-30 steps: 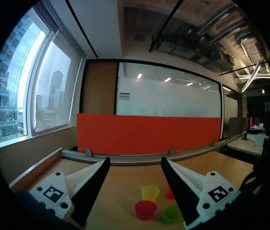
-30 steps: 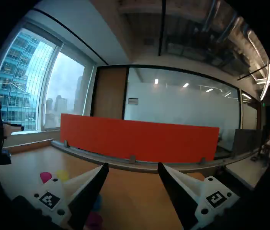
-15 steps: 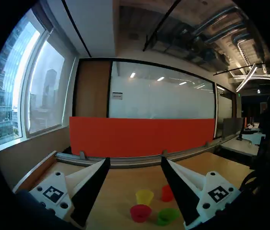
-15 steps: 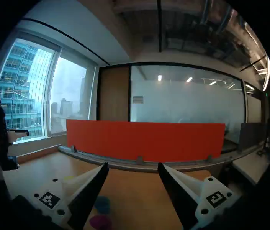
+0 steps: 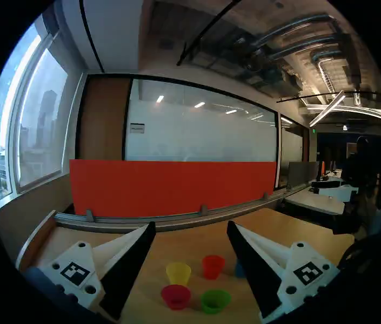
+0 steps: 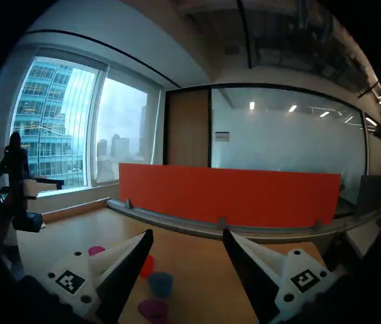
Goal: Pour water
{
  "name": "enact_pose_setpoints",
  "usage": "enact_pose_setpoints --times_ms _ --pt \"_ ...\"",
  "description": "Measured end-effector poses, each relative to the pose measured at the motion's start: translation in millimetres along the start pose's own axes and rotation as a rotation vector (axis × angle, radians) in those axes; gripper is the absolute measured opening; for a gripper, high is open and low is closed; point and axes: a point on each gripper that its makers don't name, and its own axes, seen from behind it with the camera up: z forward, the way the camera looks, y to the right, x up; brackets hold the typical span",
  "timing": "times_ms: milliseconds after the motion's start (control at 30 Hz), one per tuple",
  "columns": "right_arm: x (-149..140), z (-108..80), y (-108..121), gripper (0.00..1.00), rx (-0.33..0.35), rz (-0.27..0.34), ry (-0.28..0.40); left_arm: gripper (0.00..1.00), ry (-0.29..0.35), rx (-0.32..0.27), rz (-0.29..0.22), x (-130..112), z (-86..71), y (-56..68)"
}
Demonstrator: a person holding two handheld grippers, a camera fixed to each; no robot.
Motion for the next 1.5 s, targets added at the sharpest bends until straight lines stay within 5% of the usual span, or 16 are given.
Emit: enact_pose_setpoints --times_ms 200,500,700,1500 --pt "5.9 -0.7 -15.6 0.99 0.092 0.012 0.008 0.98 -0.009 -0.057 0.027 -1.3 0.0 11.2" --pt "5.7 0.7 -21.7 0.99 0.133 0.005 -0.013 0.98 -0.065 -0.119 0.057 -23.2 2.0 24.4" --pt "0.6 1.9 -22.0 0.99 0.131 -0.023 -0.04 0.99 -0.104 -0.132 0.093 -40.7 1.2 30.3" --pt "-39.4 13.0 -36.0 0.99 0.194 -0.087 -0.166 0.98 -0.245 -0.226 0.107 -116.5 3.6 46.6"
